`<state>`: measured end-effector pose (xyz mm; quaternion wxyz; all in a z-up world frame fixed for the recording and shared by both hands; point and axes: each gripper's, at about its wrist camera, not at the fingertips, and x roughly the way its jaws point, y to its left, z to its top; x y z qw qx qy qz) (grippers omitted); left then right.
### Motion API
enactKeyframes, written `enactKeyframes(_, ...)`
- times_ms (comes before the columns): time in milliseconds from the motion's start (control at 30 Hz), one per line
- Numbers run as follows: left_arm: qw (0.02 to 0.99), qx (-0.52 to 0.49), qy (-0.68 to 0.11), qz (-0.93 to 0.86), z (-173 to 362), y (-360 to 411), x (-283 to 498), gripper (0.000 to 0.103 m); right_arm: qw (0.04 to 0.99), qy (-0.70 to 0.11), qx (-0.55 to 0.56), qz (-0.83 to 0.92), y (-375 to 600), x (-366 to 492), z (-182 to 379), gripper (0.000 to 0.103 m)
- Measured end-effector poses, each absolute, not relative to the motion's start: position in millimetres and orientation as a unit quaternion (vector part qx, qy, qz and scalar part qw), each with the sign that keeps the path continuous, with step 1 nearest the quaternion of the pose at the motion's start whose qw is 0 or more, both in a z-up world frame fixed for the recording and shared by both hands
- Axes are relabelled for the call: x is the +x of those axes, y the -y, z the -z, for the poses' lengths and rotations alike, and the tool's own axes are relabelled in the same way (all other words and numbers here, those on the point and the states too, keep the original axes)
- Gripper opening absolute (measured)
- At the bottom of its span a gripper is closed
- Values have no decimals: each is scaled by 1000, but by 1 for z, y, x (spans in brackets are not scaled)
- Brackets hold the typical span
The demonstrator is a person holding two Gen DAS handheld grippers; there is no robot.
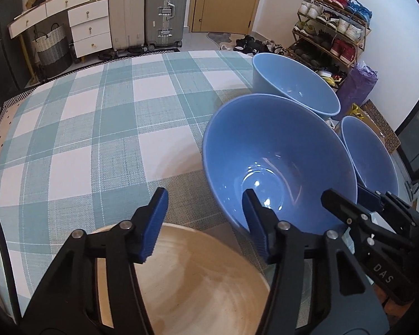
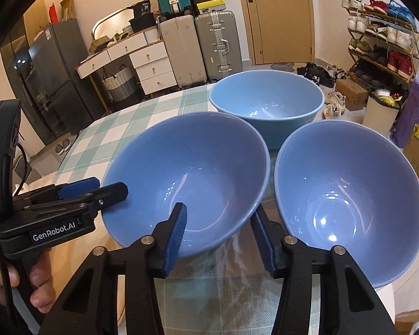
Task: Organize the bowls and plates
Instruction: 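Close the left gripper on the blue bowl rim while the right gripper closes beside it, then lift the blue bowl with both grippers and carry it over another blue bowl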
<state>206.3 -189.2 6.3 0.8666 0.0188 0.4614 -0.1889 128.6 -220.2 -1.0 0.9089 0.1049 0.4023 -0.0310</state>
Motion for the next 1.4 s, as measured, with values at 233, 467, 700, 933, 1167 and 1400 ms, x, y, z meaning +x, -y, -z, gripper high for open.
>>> enactKeyframes(233,869,25,-453,195,-7,196,207,19,913,-396,92,37,218,128,4,39)
enactKeyframes(467,873,35,-446,193,-8,197,202,16,914,-395,83,40,216,129,5,35)
enactKeyframes(700,882,38,-432,187,-17,192,192,16,914,-396,80,35,212,127,5,35)
enactKeyframes(933,888,37,-419,186,-29,187,180,16,917,-391,78,32,213,123,0,35)
enactKeyframes(1167,897,38,-398,189,-48,185,163,16,923,-377,73,32,211,111,-13,35)
enactKeyframes(1400,904,38,-380,190,-70,184,148,16,929,-362,66,33,211,102,-32,35)
